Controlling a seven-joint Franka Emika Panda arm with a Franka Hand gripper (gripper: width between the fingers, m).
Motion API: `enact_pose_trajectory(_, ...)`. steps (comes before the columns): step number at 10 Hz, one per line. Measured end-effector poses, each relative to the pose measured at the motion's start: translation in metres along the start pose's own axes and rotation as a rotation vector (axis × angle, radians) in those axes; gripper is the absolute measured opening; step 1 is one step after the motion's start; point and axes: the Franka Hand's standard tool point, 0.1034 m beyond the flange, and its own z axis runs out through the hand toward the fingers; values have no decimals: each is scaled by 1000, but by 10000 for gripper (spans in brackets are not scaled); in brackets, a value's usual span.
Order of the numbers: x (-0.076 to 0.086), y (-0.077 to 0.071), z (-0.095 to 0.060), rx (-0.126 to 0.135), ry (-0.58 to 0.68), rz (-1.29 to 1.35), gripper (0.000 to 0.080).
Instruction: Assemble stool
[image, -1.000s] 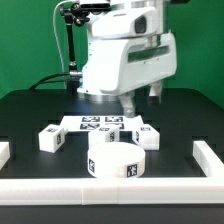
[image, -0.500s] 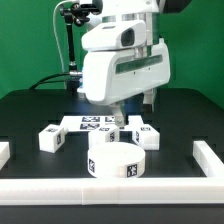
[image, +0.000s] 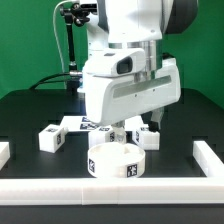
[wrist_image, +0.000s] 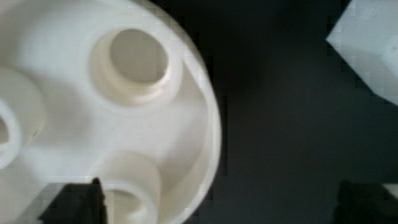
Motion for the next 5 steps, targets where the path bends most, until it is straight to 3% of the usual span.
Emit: enact_pose_trajectory(5,0,1,1,-2,2,41,649)
